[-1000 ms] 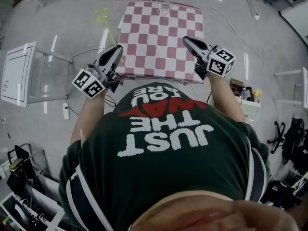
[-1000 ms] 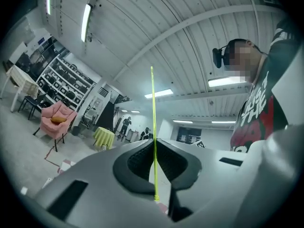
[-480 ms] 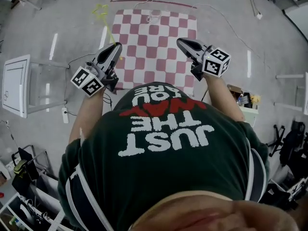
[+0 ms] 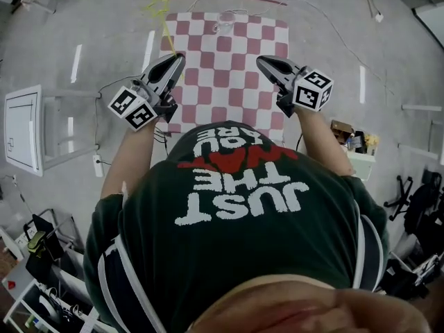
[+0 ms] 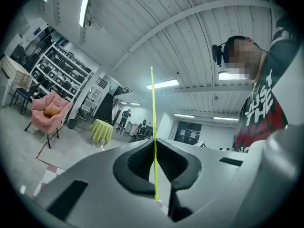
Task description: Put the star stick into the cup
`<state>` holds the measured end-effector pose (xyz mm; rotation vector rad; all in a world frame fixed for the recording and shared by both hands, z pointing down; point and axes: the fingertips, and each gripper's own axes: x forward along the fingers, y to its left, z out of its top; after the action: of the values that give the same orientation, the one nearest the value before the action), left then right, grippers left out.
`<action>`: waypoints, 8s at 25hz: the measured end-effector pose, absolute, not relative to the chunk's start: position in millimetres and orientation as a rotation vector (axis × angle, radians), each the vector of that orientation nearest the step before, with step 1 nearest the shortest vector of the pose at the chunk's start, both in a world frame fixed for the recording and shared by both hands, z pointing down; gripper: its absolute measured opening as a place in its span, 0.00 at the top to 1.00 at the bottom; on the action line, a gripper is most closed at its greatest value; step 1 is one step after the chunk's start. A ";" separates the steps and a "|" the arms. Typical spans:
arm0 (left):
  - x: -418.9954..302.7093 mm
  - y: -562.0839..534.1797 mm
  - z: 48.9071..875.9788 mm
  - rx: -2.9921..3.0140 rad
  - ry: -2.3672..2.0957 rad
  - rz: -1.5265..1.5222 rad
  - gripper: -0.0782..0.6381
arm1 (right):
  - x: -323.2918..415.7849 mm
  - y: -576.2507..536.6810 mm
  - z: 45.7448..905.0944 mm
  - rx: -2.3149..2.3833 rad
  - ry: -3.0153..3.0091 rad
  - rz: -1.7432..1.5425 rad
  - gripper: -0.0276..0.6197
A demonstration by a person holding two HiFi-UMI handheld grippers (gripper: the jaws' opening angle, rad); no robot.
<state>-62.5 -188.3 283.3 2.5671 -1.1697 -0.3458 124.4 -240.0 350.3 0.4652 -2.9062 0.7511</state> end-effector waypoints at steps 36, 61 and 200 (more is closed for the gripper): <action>-49.6 -457.2 482.4 2.687 -0.923 -0.317 0.86 | 57.9 -457.4 489.9 0.661 -2.941 0.663 0.90; 5.1 -524.9 573.1 2.910 -0.753 -0.249 0.86 | 73.1 -501.6 585.1 0.696 -3.024 0.634 0.90; 20.1 -127.8 248.9 2.672 -1.085 -0.171 0.88 | 158.8 -165.4 258.8 0.596 -2.988 0.506 0.91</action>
<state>20.1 -127.8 248.9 2.6720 -1.0851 -0.1707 158.8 -165.4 258.8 0.5960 -2.9879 0.5057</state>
